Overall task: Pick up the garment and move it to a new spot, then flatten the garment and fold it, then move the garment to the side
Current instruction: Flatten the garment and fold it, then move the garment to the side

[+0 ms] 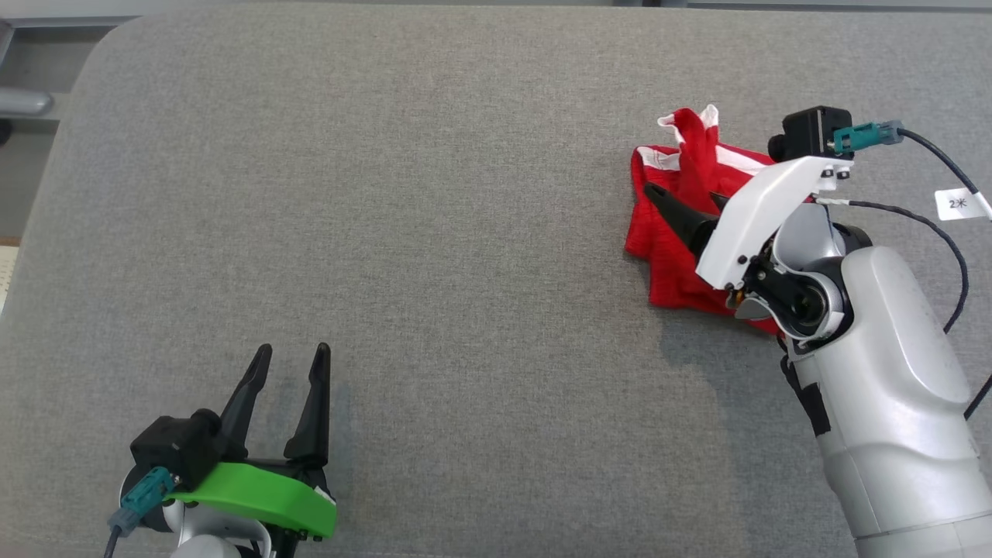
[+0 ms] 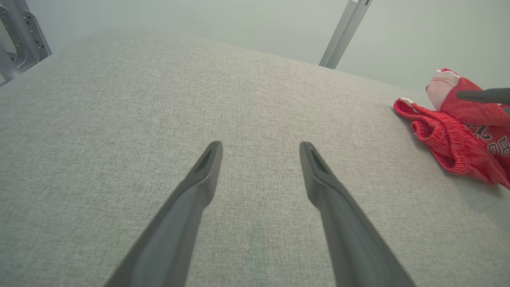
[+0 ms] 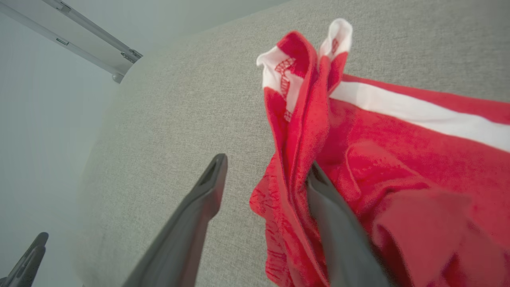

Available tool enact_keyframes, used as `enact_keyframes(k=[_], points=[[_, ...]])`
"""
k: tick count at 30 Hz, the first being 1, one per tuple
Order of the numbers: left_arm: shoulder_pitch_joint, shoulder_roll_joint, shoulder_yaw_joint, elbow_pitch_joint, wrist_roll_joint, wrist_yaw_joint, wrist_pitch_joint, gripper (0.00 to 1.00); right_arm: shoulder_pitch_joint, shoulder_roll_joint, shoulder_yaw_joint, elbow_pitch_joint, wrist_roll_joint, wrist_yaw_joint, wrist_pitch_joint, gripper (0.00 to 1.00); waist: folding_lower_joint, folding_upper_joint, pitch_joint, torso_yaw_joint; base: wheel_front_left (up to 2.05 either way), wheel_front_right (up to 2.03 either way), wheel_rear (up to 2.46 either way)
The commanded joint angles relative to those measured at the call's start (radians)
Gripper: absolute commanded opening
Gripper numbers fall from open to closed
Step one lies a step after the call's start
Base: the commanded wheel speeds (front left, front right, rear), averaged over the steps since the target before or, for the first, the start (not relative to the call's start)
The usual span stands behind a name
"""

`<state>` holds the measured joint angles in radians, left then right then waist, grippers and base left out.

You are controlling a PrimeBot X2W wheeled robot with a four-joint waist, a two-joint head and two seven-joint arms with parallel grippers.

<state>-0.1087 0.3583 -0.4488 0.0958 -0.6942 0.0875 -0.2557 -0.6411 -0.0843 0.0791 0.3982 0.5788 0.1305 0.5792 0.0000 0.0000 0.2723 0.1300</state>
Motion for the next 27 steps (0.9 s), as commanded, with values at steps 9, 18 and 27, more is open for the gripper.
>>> enact_keyframes(k=[9, 18, 27], points=[[0.017, 0.014, 0.021, -0.023, -0.01, 0.02, 0.0, 1.0, 0.071, -0.076, -0.056, -0.267, 0.147, 0.0, 0.091, 1.0, 0.0, 0.0, -0.012, -0.05, 0.0, 0.0, 0.0], [-0.022, -0.015, 0.005, -0.026, 0.0, -0.004, -0.003, 1.0, 0.162, -0.126, -0.314, -0.221, 0.056, 0.0, 0.247, 1.0, 0.0, 0.0, 0.059, -0.052, 0.0, 0.0, 0.0], [-0.058, -0.027, 0.003, -0.002, 0.007, -0.02, -0.006, 1.0, 0.093, -0.058, -0.389, -0.117, 0.043, 0.0, 0.336, 1.0, 0.0, 0.0, 0.095, -0.012, 0.0, 0.0, 0.0]])
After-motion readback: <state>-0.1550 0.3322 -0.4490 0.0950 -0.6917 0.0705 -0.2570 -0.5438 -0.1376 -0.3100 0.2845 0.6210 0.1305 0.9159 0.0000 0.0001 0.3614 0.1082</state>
